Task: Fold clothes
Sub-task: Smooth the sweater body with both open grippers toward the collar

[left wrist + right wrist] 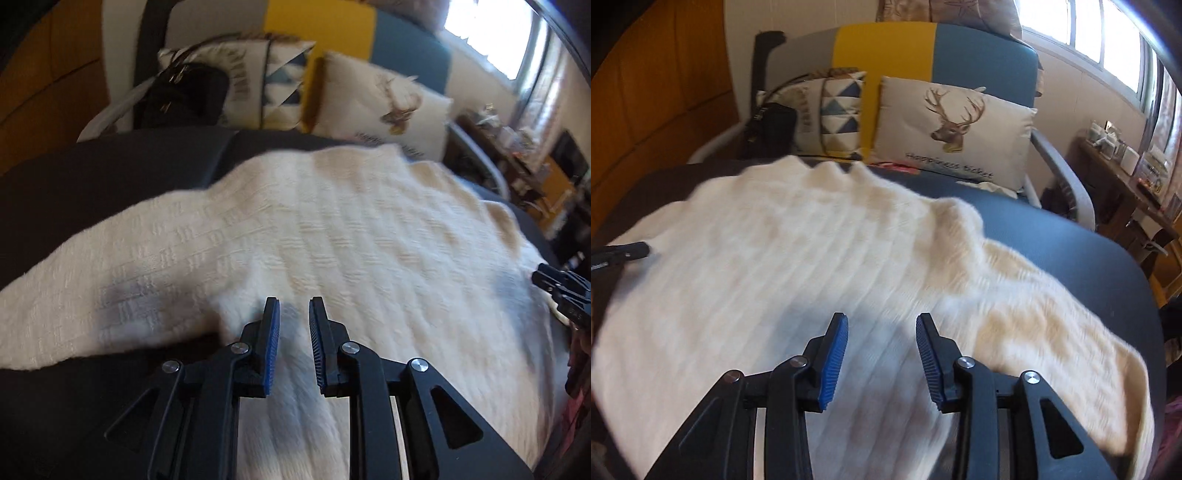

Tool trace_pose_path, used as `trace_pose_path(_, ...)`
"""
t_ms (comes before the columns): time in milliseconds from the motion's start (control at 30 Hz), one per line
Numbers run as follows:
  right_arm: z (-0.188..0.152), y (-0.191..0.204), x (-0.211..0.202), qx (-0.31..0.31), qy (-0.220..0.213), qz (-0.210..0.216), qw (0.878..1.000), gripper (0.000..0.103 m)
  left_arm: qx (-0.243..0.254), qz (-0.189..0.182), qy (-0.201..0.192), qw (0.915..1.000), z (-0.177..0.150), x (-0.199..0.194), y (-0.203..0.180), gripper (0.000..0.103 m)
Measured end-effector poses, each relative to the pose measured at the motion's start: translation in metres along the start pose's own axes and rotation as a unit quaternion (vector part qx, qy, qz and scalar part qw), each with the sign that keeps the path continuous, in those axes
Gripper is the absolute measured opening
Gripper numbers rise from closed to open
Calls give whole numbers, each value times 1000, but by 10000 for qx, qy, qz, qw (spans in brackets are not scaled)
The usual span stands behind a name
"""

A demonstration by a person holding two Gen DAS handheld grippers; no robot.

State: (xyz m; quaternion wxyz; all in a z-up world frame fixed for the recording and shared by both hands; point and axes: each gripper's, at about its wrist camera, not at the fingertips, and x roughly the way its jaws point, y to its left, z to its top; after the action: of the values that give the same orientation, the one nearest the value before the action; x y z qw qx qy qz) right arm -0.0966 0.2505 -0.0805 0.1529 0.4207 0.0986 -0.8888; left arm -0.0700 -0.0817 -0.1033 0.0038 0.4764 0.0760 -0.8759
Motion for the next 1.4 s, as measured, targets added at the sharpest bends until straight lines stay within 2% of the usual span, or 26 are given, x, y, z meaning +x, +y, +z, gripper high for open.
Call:
trace_pose_path(33, 1, -5, 12, -11, 91, -119, 9999, 39, -13, 87, 132, 9999, 2, 10, 1, 18)
trace_pose_path(133, -10, -24, 37, 52, 455, -373, 9983, 38, 607, 516, -93, 9968, -3, 16, -8, 18)
trace_pose_path(200, -24, -38, 32, 233, 334, -398, 9984, 39, 1153, 791, -296, 9897, -9, 18, -19, 18)
trace_pose_path(300, -45, -60, 21, 639, 104, -436, 9970, 39, 1647, 1139, -690, 9773, -20, 22, -31, 19)
trace_pose_path(433, -46, -70, 13, 886, -50, -277, 9957, 40, 2074, 1538, -771, 9630, -23, 26, -45, 19)
trace_pose_path(533, -36, -67, 5, 950, -94, -124, 9954, 42, 2143, 1520, -706, 9623, -21, 24, -45, 19)
trace_pose_path(633, -25, -64, -3, 1014, -137, 30, 9947, 42, 1879, 1200, -503, 9735, -3, 14, -47, 19)
trace_pose_path(700, -12, -61, -9, 1028, -377, 135, 9939, 42, 1685, 979, -719, 9782, 11, 1, -55, 19)
trace_pose_path(767, 1, -62, 4, 1052, -305, 142, 9939, 42, 1654, 928, -835, 9783, 27, -2, -65, 19)
trace_pose_path(867, 17, -66, 29, 1153, -85, 198, 9931, 42, 1453, 873, -558, 9839, 50, 21, -71, 21)
trace_pose_path(933, 28, -68, 46, 1221, 63, 235, 9922, 42, 1348, 1002, -281, 9854, 56, 45, -68, 21)
trace_pose_path(1000, 30, -70, 66, 1211, 260, 488, 9911, 42, 1339, 1091, -409, 9841, 53, 56, -63, 21)
trace_pose_path(1033, 27, -70, 70, 1118, 286, 503, 9920, 40, 1337, 1144, -473, 9833, 51, 61, -60, 24)
trace_pose_path(1067, 26, -73, 72, 1058, 274, 409, 9932, 36, 1348, 1234, -537, 9817, 49, 61, -59, 35)
trace_pose_path(1100, 26, -79, 72, 1027, 226, 213, 9942, 35, 1343, 1311, -597, 9804, 48, 61, -58, 43)
trace_pose_path(1133, 26, -85, 73, 1065, 156, 66, 9942, 35, 1259, 1329, -630, 9811, 49, 61, -55, 47)
trace_pose_path(1200, 23, -97, 76, 1245, -40, -91, 9922, 35, 1017, 1372, -631, 9833, 52, 62, -47, 66)
trace_pose_path(1300, 20, -96, 78, 1197, -294, -252, 9921, 36, 652, 1237, -570, 9885, 56, 63, -34, 81)
trace_pose_path(1400, 24, -93, 76, 1067, -241, -317, 9935, 39, 340, 1092, -495, 9922, 58, 64, -23, 88)
